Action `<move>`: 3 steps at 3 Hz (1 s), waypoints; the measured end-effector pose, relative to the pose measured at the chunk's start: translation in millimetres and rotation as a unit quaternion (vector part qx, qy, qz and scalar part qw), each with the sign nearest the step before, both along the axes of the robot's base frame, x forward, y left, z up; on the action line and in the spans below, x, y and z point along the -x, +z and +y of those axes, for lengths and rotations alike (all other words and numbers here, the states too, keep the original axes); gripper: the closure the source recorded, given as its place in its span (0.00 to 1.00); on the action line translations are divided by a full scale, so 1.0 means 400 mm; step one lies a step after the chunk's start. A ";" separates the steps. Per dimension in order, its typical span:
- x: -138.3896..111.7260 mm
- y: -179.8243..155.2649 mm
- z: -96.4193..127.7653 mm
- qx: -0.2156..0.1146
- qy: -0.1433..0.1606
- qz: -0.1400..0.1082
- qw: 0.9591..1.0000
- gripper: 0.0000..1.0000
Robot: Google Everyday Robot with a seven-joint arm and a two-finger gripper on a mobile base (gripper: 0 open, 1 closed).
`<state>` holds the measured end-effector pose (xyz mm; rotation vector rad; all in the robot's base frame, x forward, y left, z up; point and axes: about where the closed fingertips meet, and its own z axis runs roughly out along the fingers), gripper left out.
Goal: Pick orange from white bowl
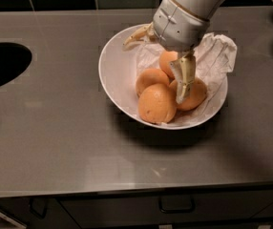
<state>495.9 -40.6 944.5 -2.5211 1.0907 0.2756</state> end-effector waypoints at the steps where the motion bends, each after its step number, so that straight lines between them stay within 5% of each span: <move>1: 0.007 -0.014 -0.009 -0.001 0.012 0.012 1.000 0.15; 3: 0.005 -0.048 -0.015 -0.008 0.029 0.032 0.999 0.17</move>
Offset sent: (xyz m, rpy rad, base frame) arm -0.0223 -0.0209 -0.0199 -0.0204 0.1191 0.0894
